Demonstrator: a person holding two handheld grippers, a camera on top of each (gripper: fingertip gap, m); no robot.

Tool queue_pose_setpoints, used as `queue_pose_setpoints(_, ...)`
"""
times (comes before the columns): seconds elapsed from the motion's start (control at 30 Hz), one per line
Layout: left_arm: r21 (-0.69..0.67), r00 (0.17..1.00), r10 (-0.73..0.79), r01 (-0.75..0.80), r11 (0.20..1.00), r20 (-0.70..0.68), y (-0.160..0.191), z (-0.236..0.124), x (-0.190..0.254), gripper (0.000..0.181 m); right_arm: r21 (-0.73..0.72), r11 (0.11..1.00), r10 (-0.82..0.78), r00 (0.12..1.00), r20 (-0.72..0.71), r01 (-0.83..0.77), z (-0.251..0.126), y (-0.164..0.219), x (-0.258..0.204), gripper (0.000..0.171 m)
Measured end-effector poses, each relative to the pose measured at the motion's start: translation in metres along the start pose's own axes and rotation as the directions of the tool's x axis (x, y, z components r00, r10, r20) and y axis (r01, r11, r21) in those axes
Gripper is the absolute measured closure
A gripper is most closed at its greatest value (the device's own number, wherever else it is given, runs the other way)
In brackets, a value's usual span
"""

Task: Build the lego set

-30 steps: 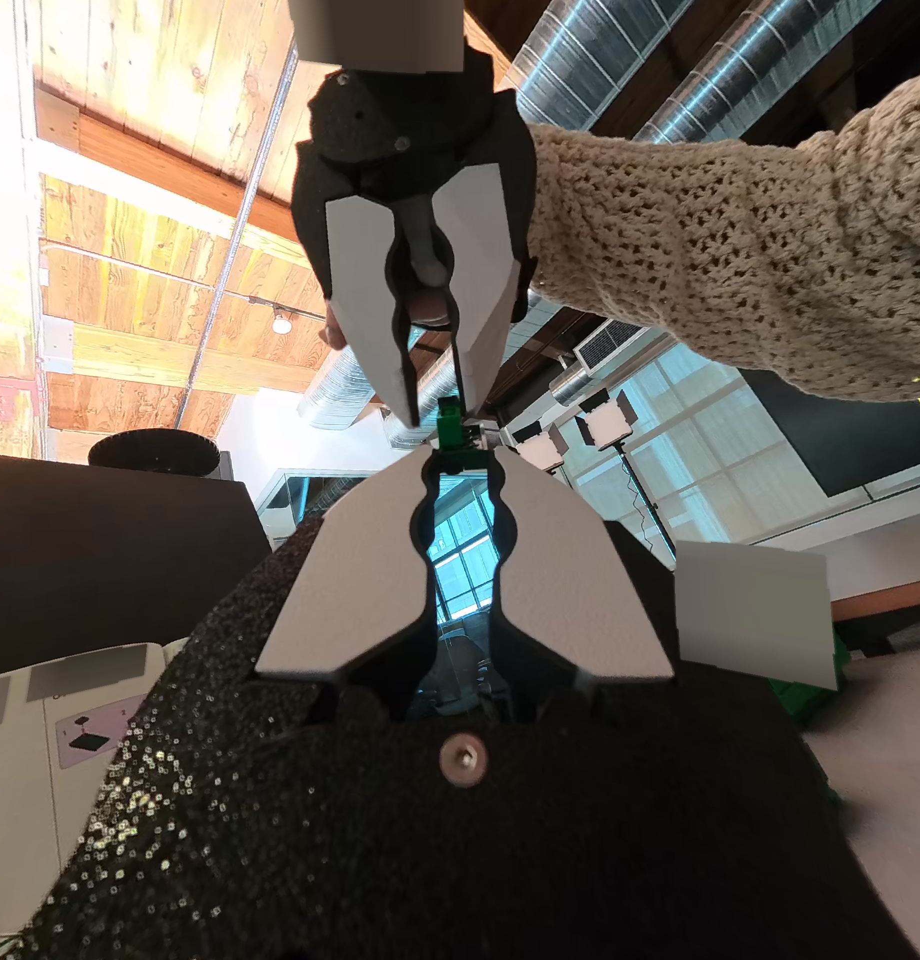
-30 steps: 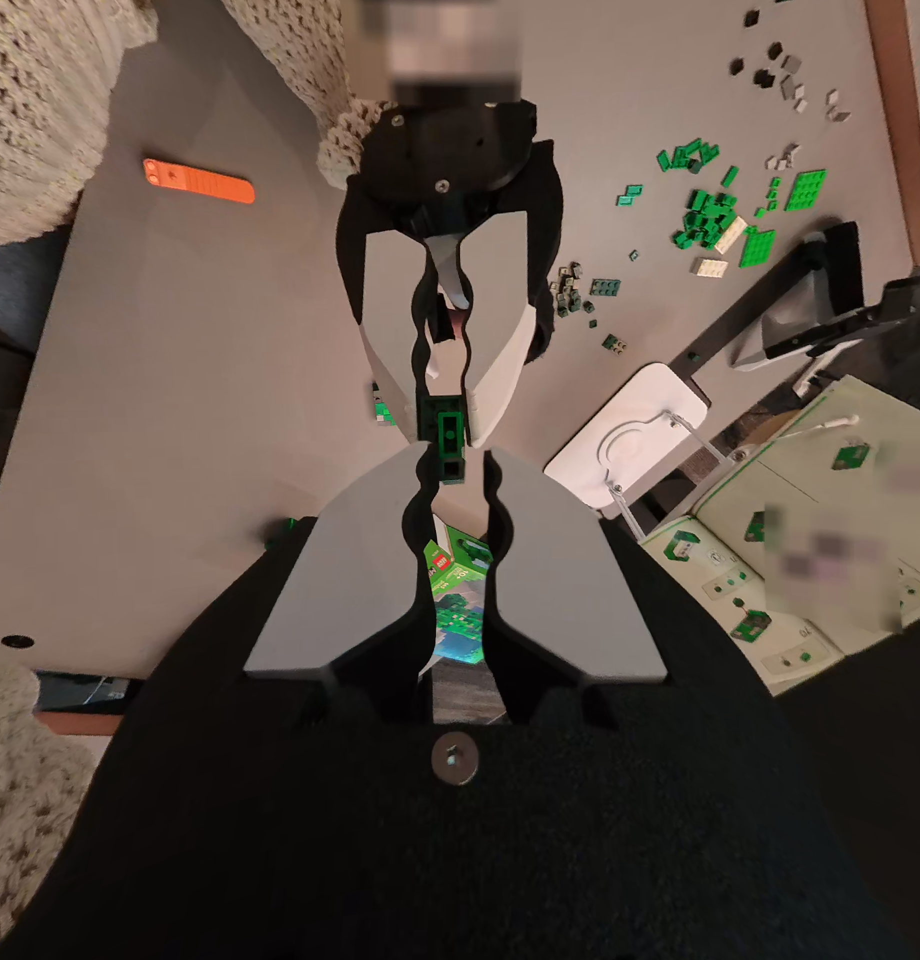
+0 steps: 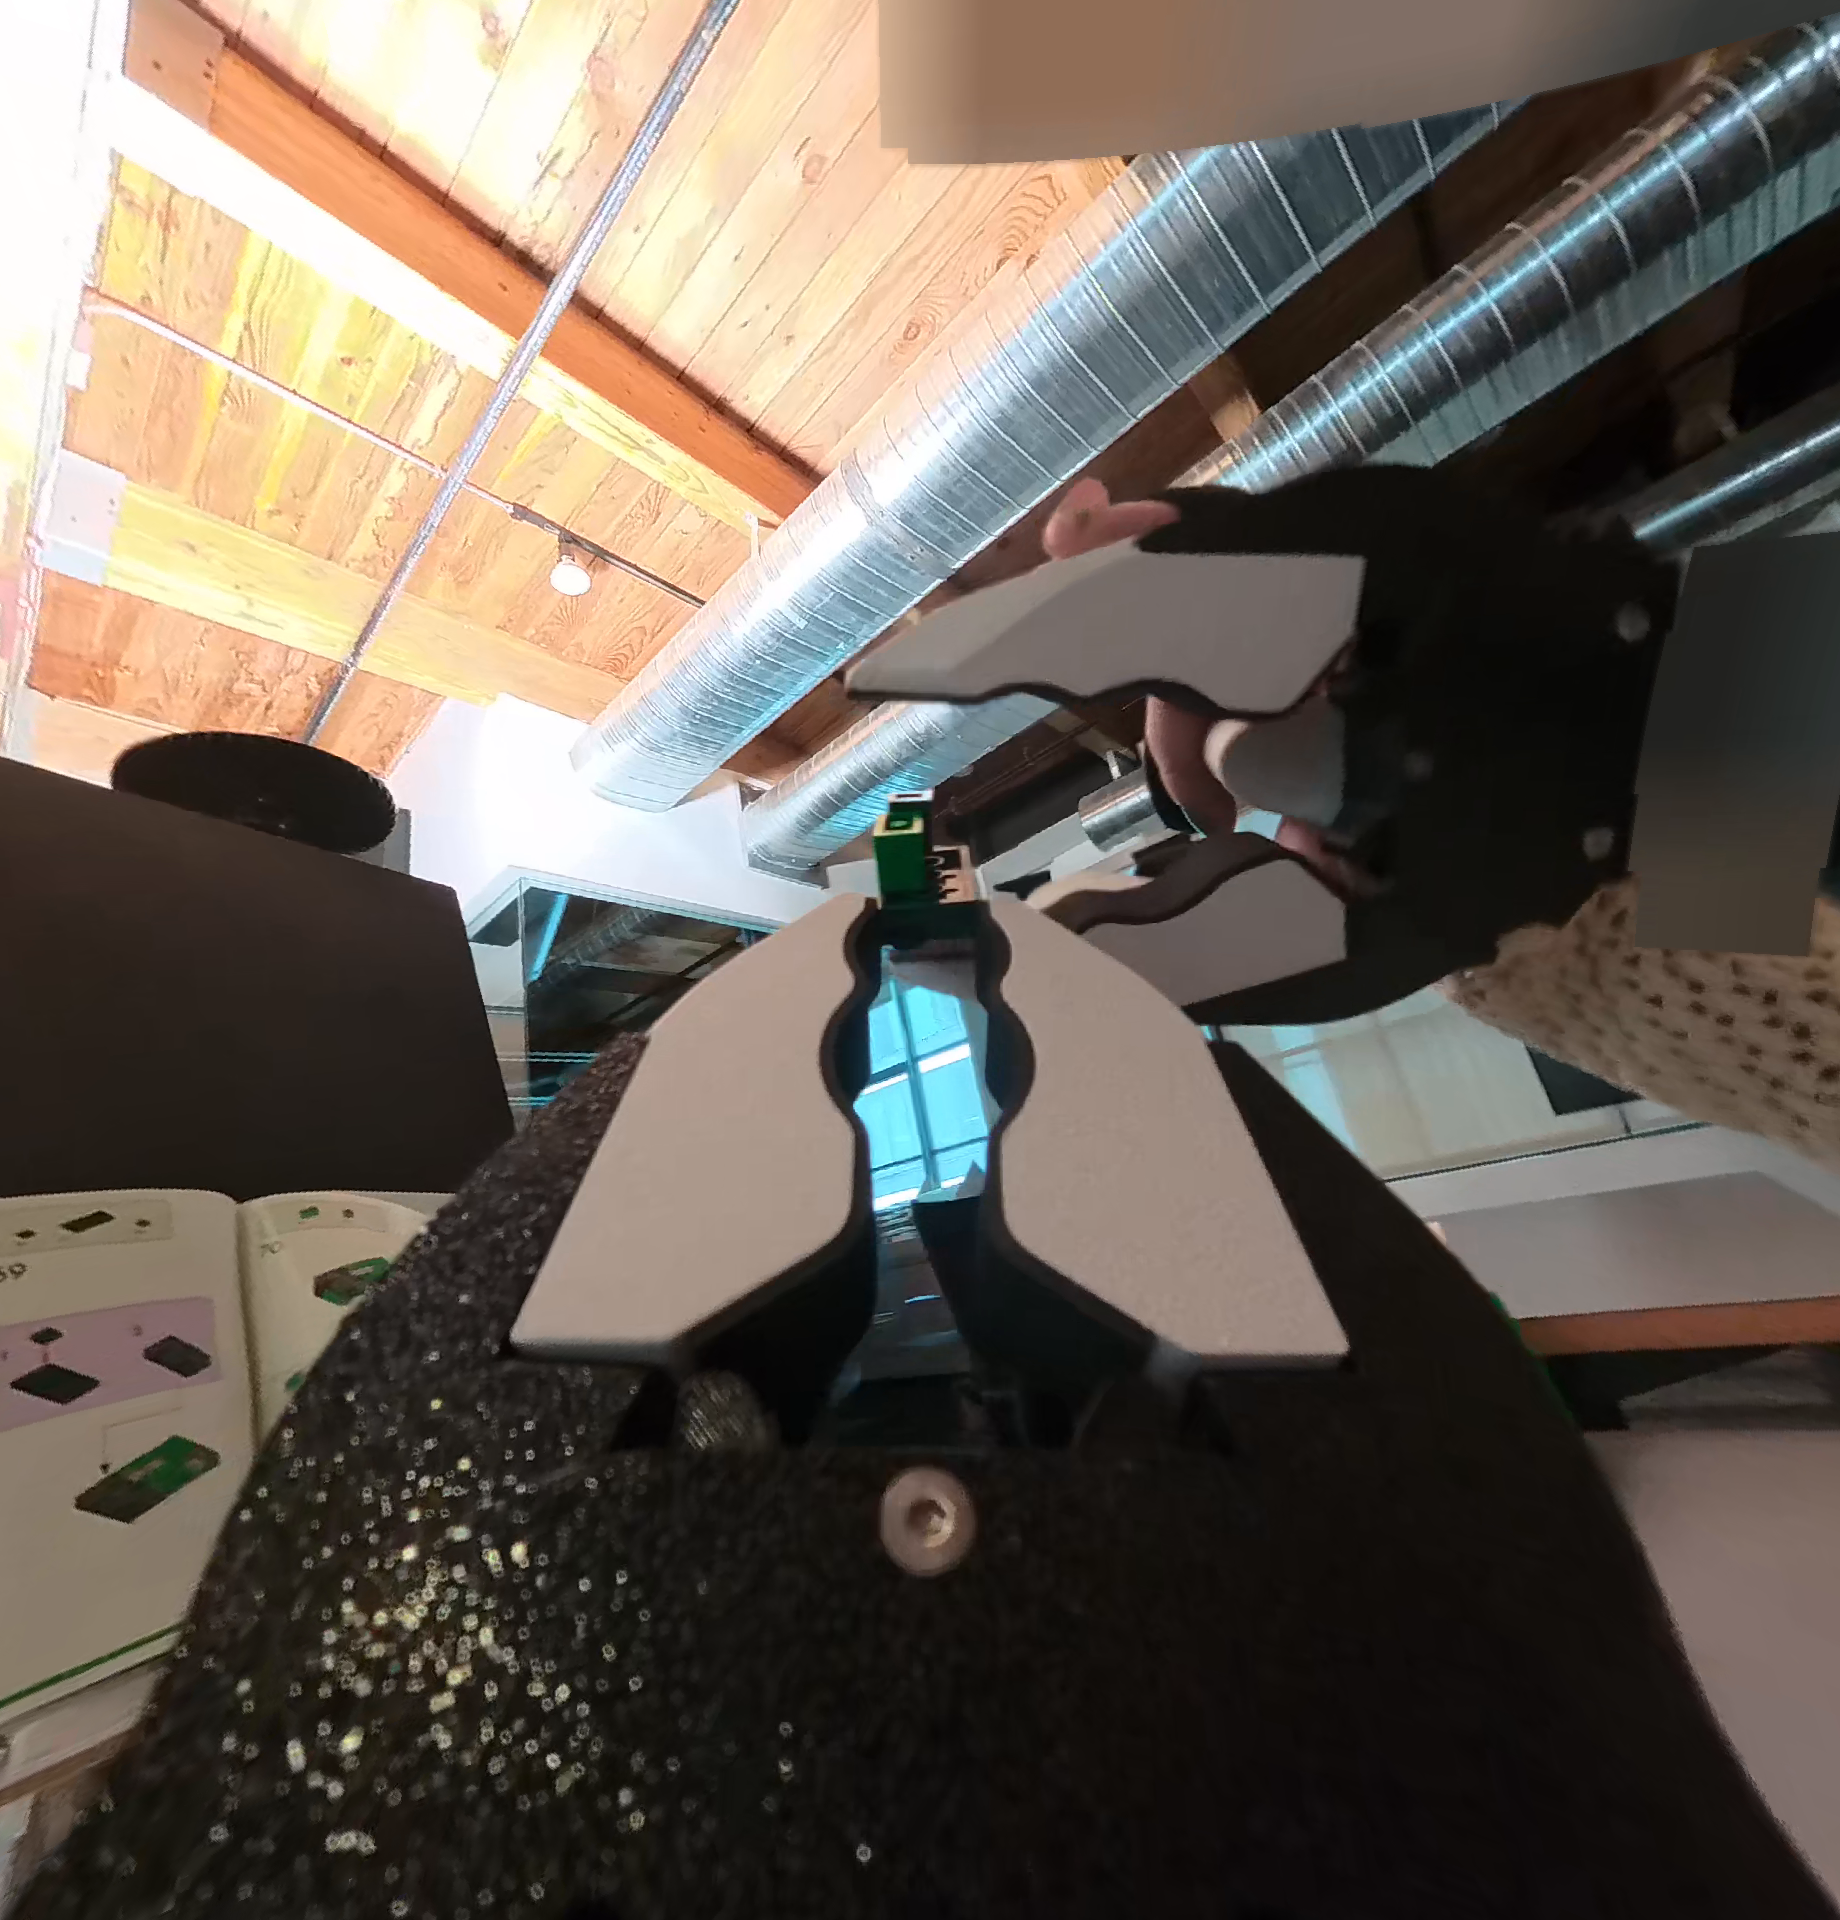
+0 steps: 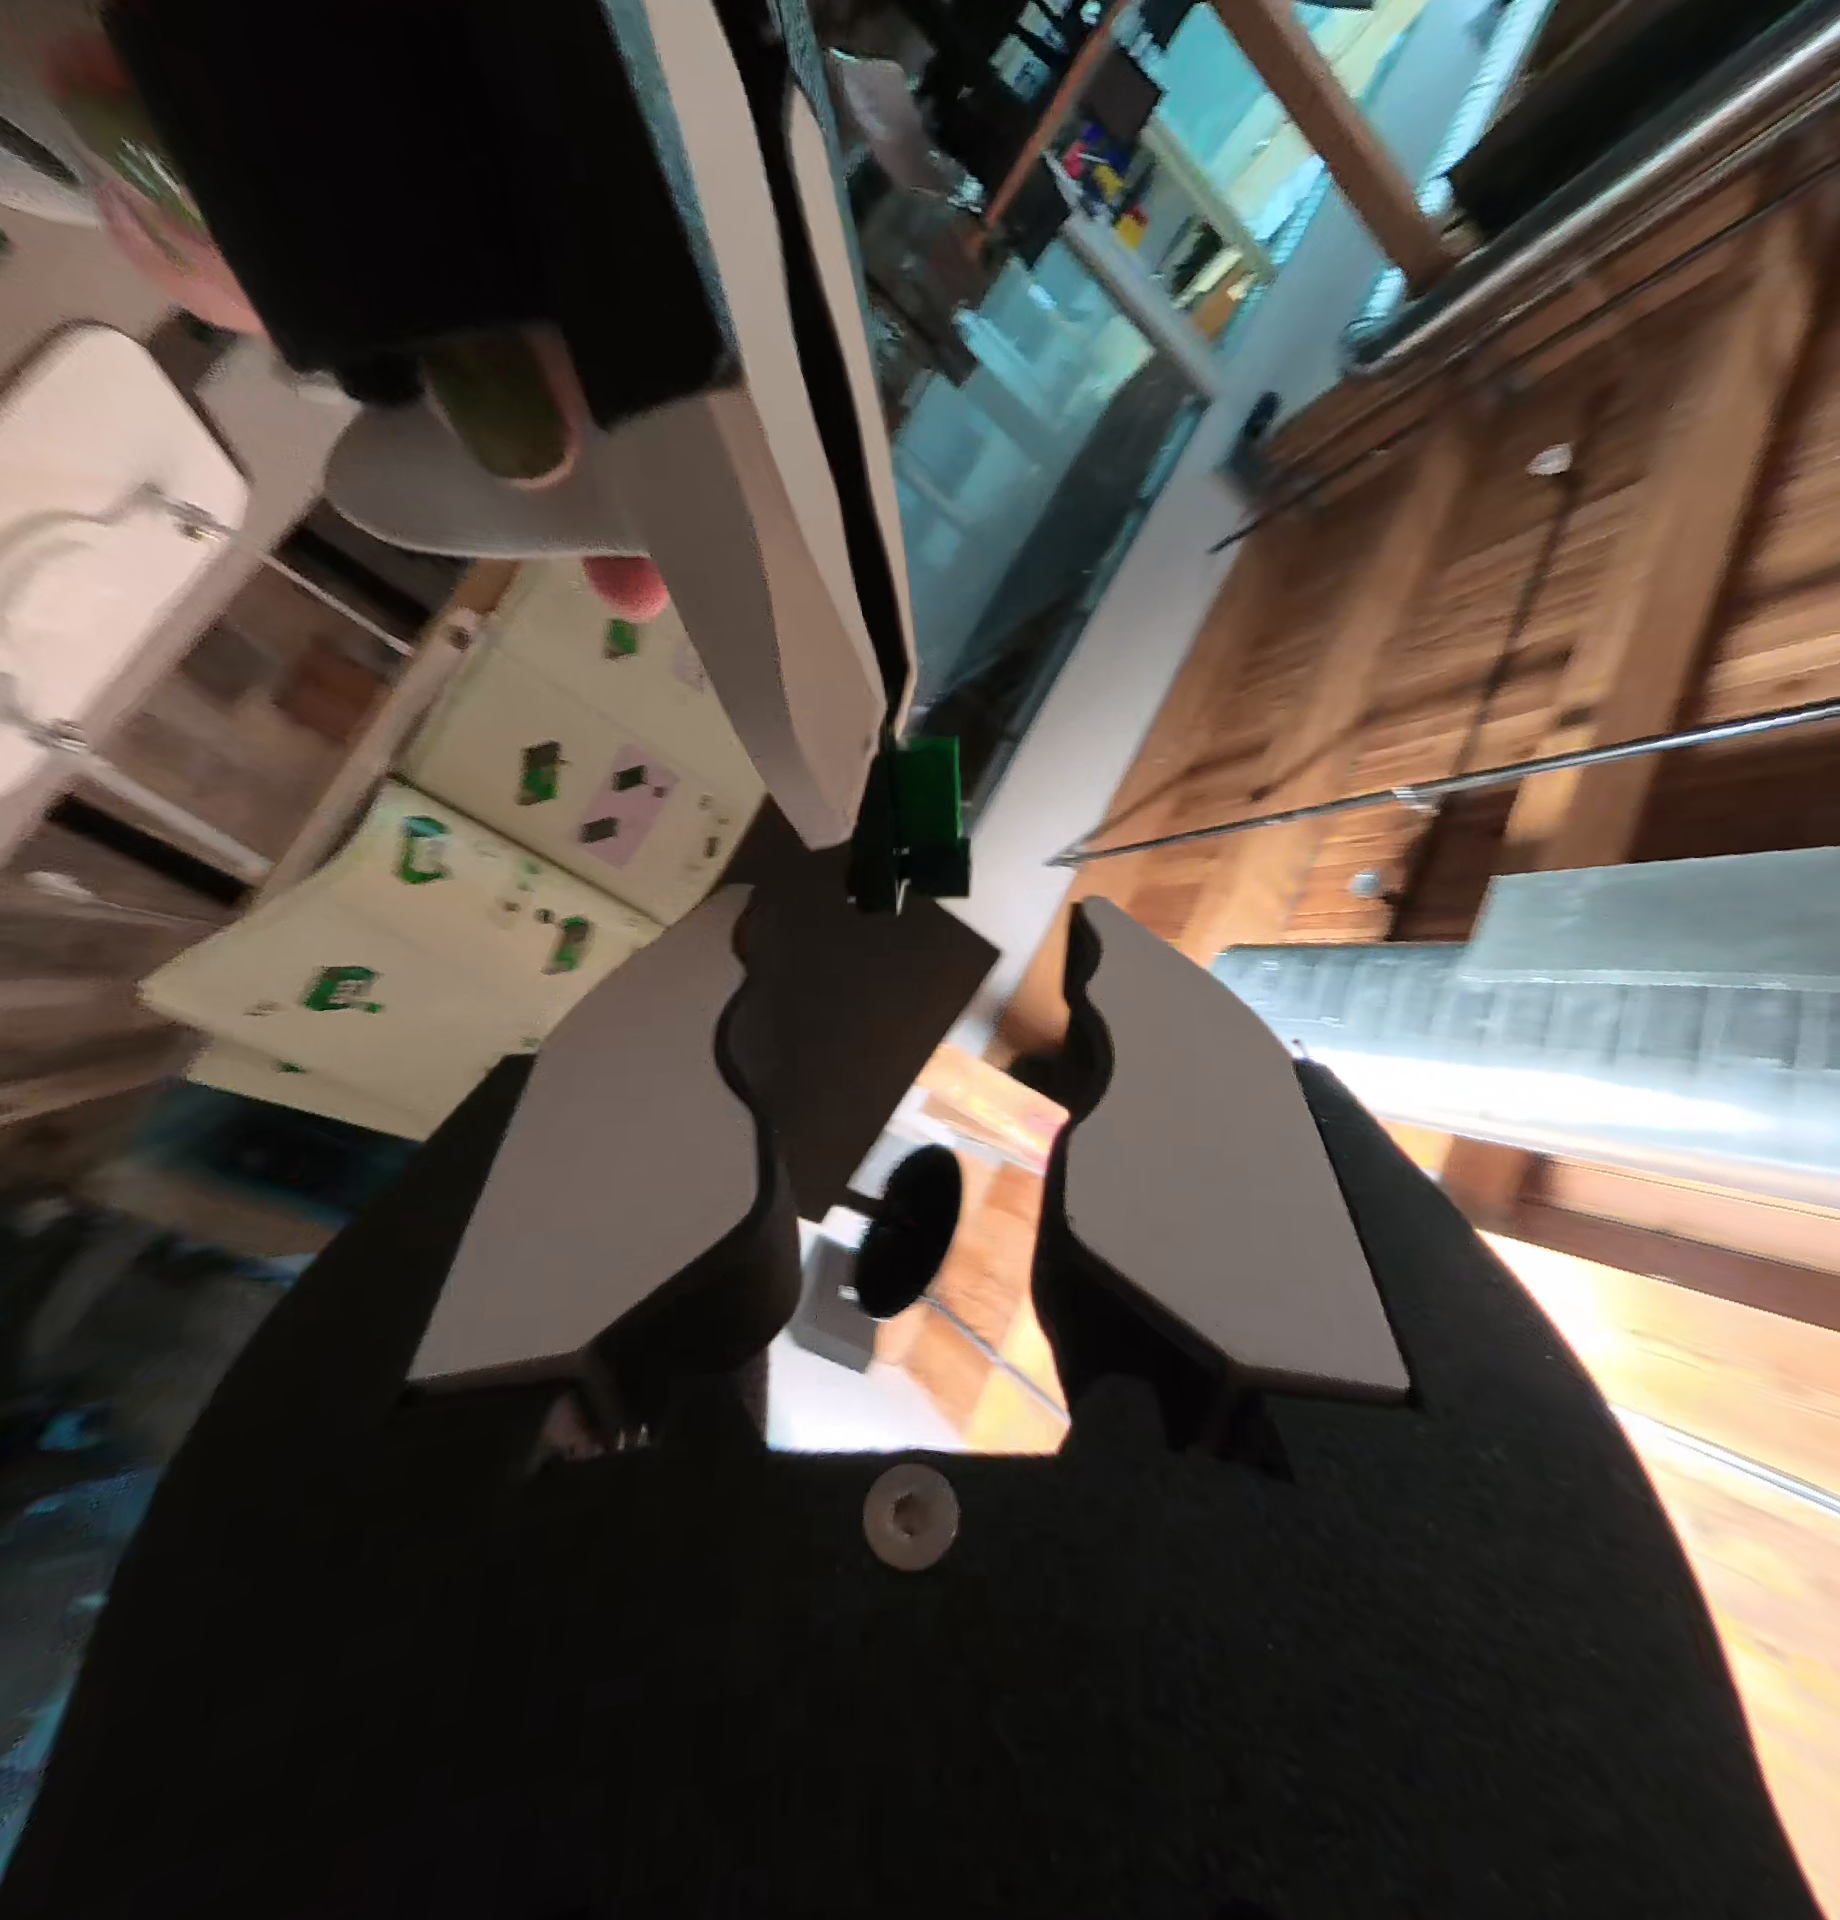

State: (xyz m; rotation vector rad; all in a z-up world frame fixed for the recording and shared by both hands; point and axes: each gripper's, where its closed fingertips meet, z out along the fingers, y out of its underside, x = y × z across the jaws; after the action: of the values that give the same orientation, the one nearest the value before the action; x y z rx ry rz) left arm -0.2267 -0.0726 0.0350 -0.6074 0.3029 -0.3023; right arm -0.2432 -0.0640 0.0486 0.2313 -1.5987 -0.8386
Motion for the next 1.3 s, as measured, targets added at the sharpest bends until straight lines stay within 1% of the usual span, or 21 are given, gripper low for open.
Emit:
queue_pose_setpoints(0.03,0.000,1.000,-0.012,0.012,1.000,-0.004,0.0000,0.0003,0.0000,0.164,-0.008,1.000,-0.016,1.000,-0.018,0.016,0.0007,-0.0008,0.0010,0.123)
queue_pose_setpoints(0.13,-0.002,0.999,-0.037,0.037,0.999,-0.006,0.0006,0.0006,-0.0014,0.164,-0.026,1.000,-0.017,1.000,-0.014,0.017,0.0038,-0.0018,-0.0025,0.125)
queue_pose_setpoints(0.37,-0.007,0.999,-0.031,0.031,1.000,-0.015,0.0014,0.0013,0.0014,0.164,-0.040,0.999,-0.011,1.000,-0.017,0.010,0.0066,-0.0019,-0.0017,0.133)
queue_pose_setpoints(0.63,-0.006,0.999,-0.032,0.032,0.999,-0.013,0.0014,0.0010,0.0009,0.164,-0.049,0.999,-0.021,0.999,-0.033,0.019,0.0061,-0.0005,-0.0034,0.136)
queue_pose_setpoints(0.77,-0.007,1.000,-0.023,0.023,1.000,-0.017,0.0010,0.0009,0.0023,0.164,-0.057,0.998,-0.028,0.998,-0.060,0.025,0.0053,-0.0009,-0.0013,0.151)
queue_pose_setpoints(0.87,-0.010,1.000,-0.018,0.018,1.000,-0.018,0.0009,0.0010,0.0035,0.164,-0.060,0.998,-0.008,0.999,-0.050,0.005,0.0050,-0.0004,-0.0020,0.151)
queue_pose_setpoints(1.07,-0.016,1.000,-0.025,0.025,1.000,-0.014,0.0018,0.0008,0.0040,0.164,-0.085,0.996,-0.008,0.999,-0.039,0.004,0.0039,0.0017,-0.0035,0.152)
queue_pose_setpoints(1.3,-0.026,1.000,-0.016,0.016,1.000,-0.016,0.0032,0.0002,0.0058,0.164,-0.081,0.997,-0.019,1.000,-0.010,0.018,0.0027,0.0026,-0.0072,0.154)
